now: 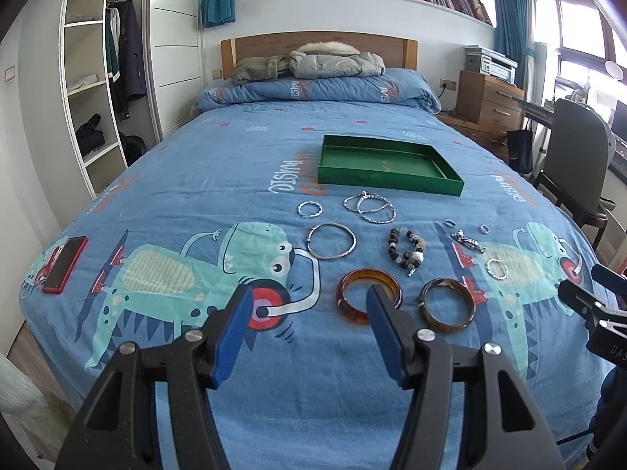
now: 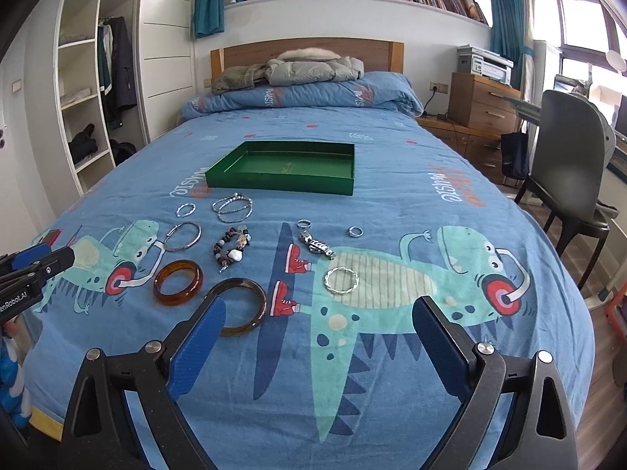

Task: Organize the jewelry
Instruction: 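Move both tools toward the two brown bangles on the bed, then grasp the amber bangle with the left tool while the right tool grasps the dark bangle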

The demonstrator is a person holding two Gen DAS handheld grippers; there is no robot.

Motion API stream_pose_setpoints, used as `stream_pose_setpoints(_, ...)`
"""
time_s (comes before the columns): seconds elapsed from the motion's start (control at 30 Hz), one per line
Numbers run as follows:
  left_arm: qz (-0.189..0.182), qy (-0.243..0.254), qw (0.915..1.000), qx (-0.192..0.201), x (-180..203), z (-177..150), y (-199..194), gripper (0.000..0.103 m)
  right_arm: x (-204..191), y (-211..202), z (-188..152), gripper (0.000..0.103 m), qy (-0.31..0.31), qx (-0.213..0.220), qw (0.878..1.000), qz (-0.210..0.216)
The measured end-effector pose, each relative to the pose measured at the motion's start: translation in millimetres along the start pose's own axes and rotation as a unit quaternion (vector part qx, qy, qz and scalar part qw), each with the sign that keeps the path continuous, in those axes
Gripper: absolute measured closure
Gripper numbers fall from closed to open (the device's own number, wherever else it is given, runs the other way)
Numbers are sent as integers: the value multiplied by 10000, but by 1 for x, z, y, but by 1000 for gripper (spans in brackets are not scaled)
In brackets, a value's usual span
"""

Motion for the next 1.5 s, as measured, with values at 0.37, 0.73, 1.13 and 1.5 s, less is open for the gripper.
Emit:
stream_pose_setpoints(0.37, -110, 12, 9995, -293, 21, -4, 59, 45, -11, 63, -11, 29, -23, -417, 9978, 506)
stream_pose_setpoints(0.73, -231, 222, 9964, -780, 57, -22, 122, 46, -21, 138, -31, 57, -15, -1066, 9903, 887)
stream_pose_setpoints(1.13, -184, 532, 9934, -1001, 74, -36, 152, 91, -35, 166, -42, 89, -862, -1214, 9858, 781)
stream_pose_setpoints(1.5, 0, 508, 9979, -411, 64, -6, 119, 93, -43, 137, -14, 94, -875, -501, 9915, 824)
Point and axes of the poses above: each gripper's, at about its wrist camera, not at the fingertips, and y roughly the way its jaws point, x to its right, z to its top, the point moved 10 cm from there along y, roughly the way its jaws point, and after that the axes turned 12 degrees about z, right-handed, at the moved point
